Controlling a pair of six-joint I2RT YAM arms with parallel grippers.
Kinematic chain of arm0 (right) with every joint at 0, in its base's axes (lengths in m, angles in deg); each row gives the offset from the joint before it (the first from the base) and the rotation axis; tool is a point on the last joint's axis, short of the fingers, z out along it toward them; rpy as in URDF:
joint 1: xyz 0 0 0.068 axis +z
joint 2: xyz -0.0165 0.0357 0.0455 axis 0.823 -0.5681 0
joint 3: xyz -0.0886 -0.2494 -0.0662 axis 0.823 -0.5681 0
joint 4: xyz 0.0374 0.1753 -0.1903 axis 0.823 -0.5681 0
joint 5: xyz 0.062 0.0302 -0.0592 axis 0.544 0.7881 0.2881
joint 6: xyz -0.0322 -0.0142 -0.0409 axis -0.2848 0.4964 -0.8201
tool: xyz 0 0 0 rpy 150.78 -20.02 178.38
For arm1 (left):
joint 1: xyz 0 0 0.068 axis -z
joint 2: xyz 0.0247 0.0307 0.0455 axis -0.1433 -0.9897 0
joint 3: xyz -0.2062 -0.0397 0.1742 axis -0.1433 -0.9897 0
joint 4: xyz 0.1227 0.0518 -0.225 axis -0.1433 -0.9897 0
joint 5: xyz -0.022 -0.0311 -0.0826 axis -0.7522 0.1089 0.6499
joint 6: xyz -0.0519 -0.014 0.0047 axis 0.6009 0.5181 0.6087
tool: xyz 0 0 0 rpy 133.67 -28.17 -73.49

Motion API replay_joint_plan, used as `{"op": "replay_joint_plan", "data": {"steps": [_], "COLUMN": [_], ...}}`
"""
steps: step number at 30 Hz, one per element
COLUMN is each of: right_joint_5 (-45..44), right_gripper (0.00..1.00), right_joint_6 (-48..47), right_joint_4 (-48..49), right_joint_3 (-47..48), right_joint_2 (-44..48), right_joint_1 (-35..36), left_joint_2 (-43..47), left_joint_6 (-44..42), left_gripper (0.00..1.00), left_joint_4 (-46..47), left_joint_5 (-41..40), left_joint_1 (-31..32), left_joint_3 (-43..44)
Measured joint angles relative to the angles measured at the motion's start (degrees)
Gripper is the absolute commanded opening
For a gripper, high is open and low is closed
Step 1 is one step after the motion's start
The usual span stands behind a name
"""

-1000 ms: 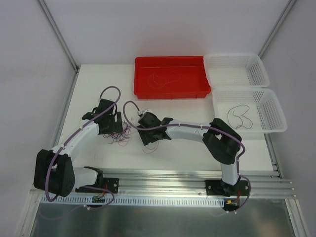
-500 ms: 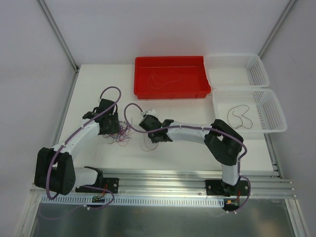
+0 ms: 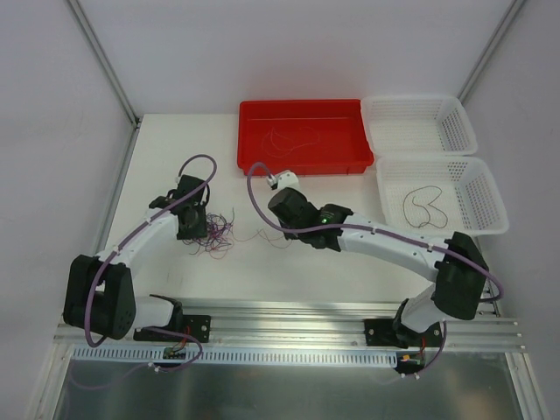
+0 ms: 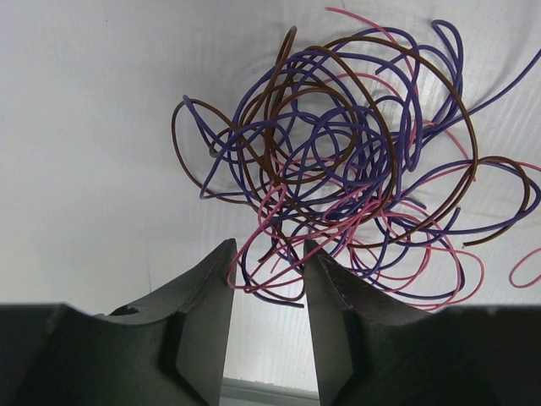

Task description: Untangle the cables

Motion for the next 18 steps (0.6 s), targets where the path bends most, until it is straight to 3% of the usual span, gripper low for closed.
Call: {"op": "replay_joint_plan", "data": {"steps": [1, 3, 8, 18], "right_joint_5": [-0.5, -1.4, -4.2, -9.9], "right_gripper": [0.01, 0.01, 0.01, 0.01], "right_joint_6": [-0.3, -0.9, -2.1, -4.6], "right_joint_4": [-0.5, -1.5, -4.3, -10.2], "right_joint_3": [0.0, -0.2, -2.3, -2.4], "right_joint_2": [1.0, 3.2, 11.7, 39.0], "right_joint_1": [0.0, -0.2, -1.1, -7.6], "left_joint_2": [-0.1, -0.4, -0.9, -1.5], "left_joint_6": [0.0, 0.0, 0.0, 0.0], "left_gripper": [0.26, 0.22, 0.2, 0.19], "left_joint_4": [0.0, -0.2, -0.3, -0.5], "left_joint_5": [0.0, -0.2, -1.0, -1.3], "left_joint_1": [0.0, 0.0, 0.0, 0.0], "left_joint_3": [0.0, 0.2, 0.4, 0.6]}}
